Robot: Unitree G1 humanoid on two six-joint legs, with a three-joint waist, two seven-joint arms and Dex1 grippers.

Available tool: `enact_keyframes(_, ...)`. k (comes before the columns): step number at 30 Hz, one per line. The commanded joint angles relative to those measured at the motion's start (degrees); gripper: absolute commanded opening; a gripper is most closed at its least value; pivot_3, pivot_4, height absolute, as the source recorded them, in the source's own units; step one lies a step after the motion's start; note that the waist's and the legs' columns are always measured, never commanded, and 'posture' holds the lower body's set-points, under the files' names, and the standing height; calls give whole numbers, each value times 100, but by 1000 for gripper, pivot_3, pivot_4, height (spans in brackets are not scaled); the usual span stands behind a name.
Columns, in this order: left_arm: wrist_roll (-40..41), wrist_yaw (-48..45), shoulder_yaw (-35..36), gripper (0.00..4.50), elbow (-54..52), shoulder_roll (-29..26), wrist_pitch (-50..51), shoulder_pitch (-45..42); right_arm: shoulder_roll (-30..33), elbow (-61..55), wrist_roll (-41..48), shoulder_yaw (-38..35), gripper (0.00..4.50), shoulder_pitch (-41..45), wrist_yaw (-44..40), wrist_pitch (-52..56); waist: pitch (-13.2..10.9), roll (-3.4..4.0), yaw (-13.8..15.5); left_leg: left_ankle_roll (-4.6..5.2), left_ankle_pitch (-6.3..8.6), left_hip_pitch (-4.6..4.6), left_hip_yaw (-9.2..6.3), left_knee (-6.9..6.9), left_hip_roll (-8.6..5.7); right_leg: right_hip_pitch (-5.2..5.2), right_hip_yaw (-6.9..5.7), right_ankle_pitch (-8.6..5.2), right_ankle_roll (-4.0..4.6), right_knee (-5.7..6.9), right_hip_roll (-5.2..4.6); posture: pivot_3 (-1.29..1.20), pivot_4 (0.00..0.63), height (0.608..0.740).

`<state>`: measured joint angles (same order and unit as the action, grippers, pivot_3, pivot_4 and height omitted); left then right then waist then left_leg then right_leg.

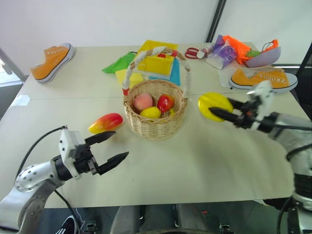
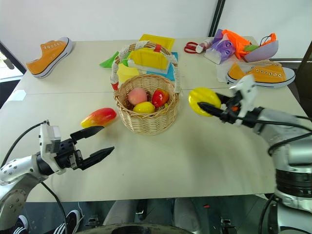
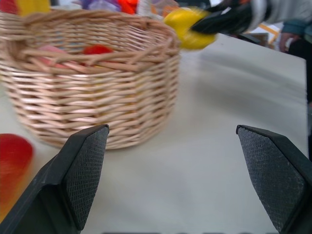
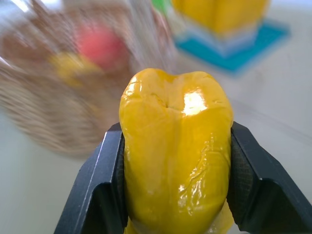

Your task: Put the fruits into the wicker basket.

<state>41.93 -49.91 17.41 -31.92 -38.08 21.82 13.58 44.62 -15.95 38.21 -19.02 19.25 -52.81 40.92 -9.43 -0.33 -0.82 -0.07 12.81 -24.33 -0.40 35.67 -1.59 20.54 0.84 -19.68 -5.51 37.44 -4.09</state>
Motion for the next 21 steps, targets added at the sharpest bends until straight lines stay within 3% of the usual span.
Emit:
enact_keyframes(1,136,-1,257,4500,-17,-1,-89,-64,165,-685,982,-133,1992,128,-267,452,0,-1,-13,0,0,1,0,0,1,0,0,0,0,0,0,0,150,740)
enact_keyframes(4,161,104,435,4500,81,7,-122,-214,-53,-1218,1591,145,1992,493,96,776,0,0,-8,0,0,-1,0,-1,2,4,0,0,0,0,0,0,150,740)
enact_keyframes(7,259,223,545,4500,85,55,-92,-341,-423,-1476,1564,595,1992,871,604,779,0,0,-12,0,0,-2,0,0,3,8,1,0,0,2,0,0,150,740)
enact_keyframes(11,111,354,581,4500,67,149,-198,-323,-1326,-1436,806,1548,1992,1498,1460,385,2,-4,-14,0,0,-9,1,0,2,12,1,0,-1,-2,0,0,150,740)
enact_keyframes(16,90,490,492,4500,-88,283,-218,-169,-1683,-855,-268,2461,1992,1724,1700,-58,6,-12,6,-1,0,-10,1,1,2,14,-1,1,0,-4,0,0,150,740)
enact_keyframes(20,9,612,360,4500,-199,379,-235,-127,-2026,-402,-814,2707,1992,1906,1851,-460,5,-11,-19,-2,0,-10,1,2,2,16,0,1,1,3,0,0,150,740)
enact_keyframes(21,-4,637,338,4500,-226,399,-232,-115,-2071,-320,-872,2715,2445,1927,1859,-484,5,-11,-21,-2,0,-10,1,2,2,18,0,1,1,6,0,0,150,740)
